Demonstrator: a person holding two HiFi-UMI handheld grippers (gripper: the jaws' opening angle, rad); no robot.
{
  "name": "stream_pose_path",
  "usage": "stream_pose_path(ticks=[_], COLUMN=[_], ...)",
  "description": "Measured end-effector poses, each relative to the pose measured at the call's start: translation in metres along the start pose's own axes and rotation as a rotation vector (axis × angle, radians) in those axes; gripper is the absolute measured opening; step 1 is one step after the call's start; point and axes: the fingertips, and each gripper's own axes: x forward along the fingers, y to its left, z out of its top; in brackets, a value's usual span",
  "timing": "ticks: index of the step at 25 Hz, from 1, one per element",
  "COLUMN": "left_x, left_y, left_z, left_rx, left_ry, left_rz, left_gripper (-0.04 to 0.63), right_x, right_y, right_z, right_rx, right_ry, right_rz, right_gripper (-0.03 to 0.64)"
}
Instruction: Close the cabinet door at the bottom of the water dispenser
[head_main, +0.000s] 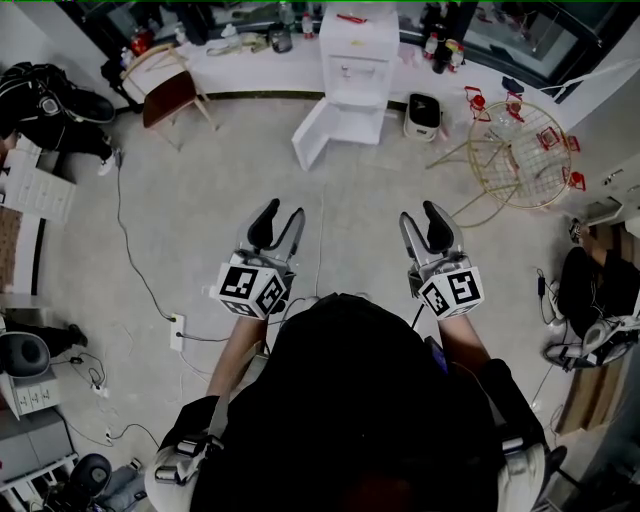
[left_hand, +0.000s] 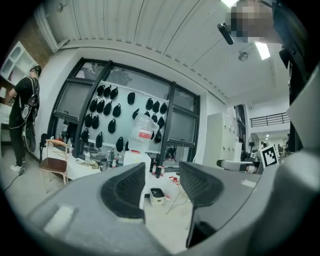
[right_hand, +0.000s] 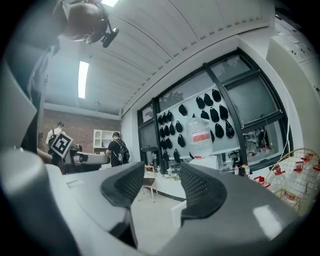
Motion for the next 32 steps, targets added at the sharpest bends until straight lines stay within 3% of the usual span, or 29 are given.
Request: stream_pose_path(ticks=[3, 6, 17, 24, 32], left_x=[0.007, 0.014, 0.025, 0.033, 0.076], left_y=[-0.007, -0.016, -0.062, -0.05, -0.022], left_z=[-0.002, -0.008, -0.024, -0.029, -0.026], left_rx=[0.009, 0.004, -0.002, -0.007, -0.009], left_ry=[0.004, 0.014, 0.038, 0.049, 0.036], left_rz=[0.039, 0.066, 0.061, 0.068, 0.026], left_gripper=[0.349, 0.423, 0.446, 0.446, 0.446], right_x=[-0.009, -0.02, -0.048, -0.045, -0.011], right_y=[-0.012, -0.027, -0.053, -0.062, -0.083], right_z=[0.003, 0.005, 0.005, -0.005, -0.007], right_rx=[-0.002, -0.007, 0.037, 0.05, 0.012], right_ry=[-0.01, -0.022, -0.028, -0.006, -0.002], right_rz=[-0.009, -0.033, -0.027, -0.044, -0.085], right_gripper=[0.322, 0.41, 0.414, 0.413, 0.413])
